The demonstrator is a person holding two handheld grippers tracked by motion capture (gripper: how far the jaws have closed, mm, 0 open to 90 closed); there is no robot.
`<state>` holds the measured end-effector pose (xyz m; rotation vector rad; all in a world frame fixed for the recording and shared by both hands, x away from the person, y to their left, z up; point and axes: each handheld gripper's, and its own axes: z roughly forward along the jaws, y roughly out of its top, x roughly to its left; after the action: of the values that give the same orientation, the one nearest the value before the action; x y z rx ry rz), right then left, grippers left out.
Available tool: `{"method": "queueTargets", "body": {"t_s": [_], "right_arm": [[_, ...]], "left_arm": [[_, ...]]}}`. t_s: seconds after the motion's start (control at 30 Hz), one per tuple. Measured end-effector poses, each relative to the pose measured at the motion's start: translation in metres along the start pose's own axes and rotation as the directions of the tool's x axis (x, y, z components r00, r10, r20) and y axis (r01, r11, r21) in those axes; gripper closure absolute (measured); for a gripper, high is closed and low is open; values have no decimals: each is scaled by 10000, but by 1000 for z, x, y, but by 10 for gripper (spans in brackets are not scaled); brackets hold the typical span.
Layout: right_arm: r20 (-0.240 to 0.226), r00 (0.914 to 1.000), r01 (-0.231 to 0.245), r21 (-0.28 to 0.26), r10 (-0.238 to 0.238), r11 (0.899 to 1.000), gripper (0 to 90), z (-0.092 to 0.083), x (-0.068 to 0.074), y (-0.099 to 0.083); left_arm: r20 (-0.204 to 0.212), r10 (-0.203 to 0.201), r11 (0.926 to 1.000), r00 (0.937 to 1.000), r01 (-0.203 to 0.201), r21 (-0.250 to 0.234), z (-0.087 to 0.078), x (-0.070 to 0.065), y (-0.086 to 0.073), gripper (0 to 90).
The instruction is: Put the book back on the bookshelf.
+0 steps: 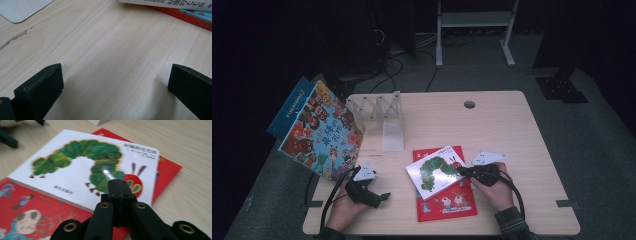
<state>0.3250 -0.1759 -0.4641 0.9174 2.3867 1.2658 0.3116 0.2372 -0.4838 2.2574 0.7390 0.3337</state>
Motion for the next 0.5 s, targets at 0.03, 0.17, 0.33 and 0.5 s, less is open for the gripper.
{"method": "queueTargets", "body": {"t_s": [0.03, 0.17, 0.33, 0.5], "right_arm": [[131, 9999, -68, -44, 69, 10000, 897, 0, -2, 0], [796, 9965, -260, -171, 273, 9995, 897, 0, -8, -1], [1466, 9877, -501, -293, 538, 9983, 897, 1, -16, -4], [1655, 9840, -626, -238, 657, 9978, 897, 4, -21, -7]], "left_arm": [[0, 0, 10000, 10000, 0, -4, 0, 0, 0, 0], [0, -3, 10000, 10000, 3, -4, 0, 0, 0, 0], [1, -3, 10000, 10000, 3, -2, 0, 0, 0, 0], [0, -2, 10000, 10000, 2, -2, 0, 0, 0, 0]]}}
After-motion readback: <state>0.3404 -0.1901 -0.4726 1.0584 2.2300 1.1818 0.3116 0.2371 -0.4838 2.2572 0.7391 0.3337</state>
